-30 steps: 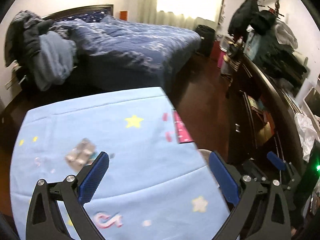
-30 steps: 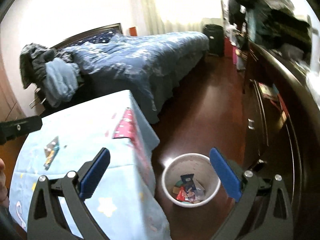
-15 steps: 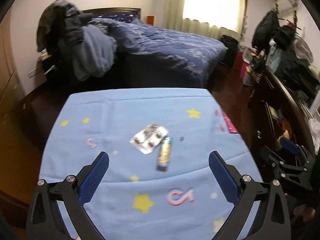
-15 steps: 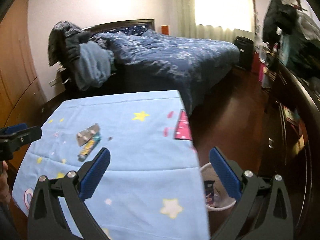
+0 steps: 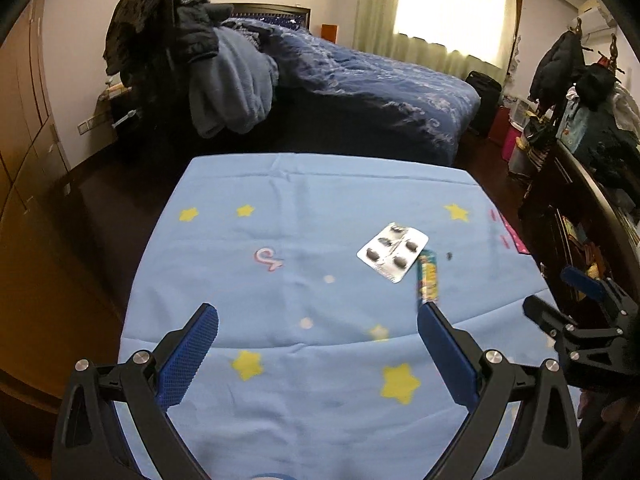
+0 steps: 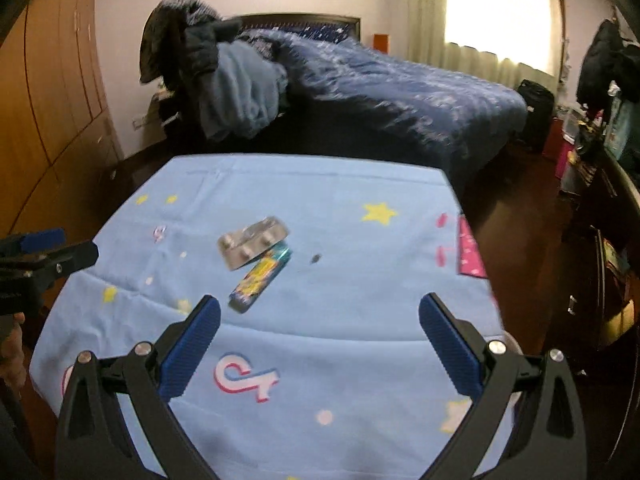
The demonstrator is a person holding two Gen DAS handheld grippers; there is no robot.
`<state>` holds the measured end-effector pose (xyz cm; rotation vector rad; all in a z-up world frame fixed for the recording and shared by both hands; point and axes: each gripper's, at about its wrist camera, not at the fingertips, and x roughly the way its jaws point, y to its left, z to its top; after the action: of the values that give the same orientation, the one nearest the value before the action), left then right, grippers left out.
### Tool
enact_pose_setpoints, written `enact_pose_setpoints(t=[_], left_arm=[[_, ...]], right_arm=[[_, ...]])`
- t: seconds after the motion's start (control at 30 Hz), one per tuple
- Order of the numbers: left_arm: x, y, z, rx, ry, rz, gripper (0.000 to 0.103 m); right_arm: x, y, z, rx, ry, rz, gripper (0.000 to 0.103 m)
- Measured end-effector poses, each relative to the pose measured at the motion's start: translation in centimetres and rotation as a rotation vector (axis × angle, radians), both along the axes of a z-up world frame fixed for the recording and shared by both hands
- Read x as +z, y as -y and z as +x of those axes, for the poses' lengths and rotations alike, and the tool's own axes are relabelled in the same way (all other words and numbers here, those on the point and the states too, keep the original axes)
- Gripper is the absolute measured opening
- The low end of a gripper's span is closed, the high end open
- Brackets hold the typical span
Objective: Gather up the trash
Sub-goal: 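Move both open tools back over the table toward the blister pack and lighter, then grasp the silver pill blister pack with the left gripper while the right grasps the lighter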
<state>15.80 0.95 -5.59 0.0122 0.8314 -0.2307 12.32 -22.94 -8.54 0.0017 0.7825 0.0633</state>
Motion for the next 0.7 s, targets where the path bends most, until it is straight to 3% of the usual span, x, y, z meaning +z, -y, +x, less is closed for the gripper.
enact_pose_setpoints(t=[0.23,0.3,0.43,0.5,0.63,0.7], left_arm=[[-1.3,-1.8,1.1,-0.012,-0.018,0.004,0.099],[-1.5,-2.0,1.6,-0.018,-0.024,0.007,0.099],[-1.7,-2.0,2.4,-0.045,-0.023,0.009,0.099],[-1.9,-1.9,2.8,-0.062,-0.027,0.005,0.099],[-2.5,-1.0,4.0,-0.105,-0.044,-0.007,0.099],[-2.8,-0.2,4.7,-0.140,-0.056,-0.010,0.099]], right_arm=[[-3.3,-3.0,3.6,0.031,-0.087,0.028,0.096],[-4.2,-3.7,4.9,0.028,-0.115,0.025,0.083],[-6.2,-4.7,7.2,0.010,-0.154,0.003,0.075],[-6.9,-4.8,8.0,0.001,-0.173,0.003,0.062],[-7.2,-4.6,8.4,0.014,-0.177,0.011,0.057],[-7.0,-4.2,8.4,0.024,-0.179,0.019,0.031]])
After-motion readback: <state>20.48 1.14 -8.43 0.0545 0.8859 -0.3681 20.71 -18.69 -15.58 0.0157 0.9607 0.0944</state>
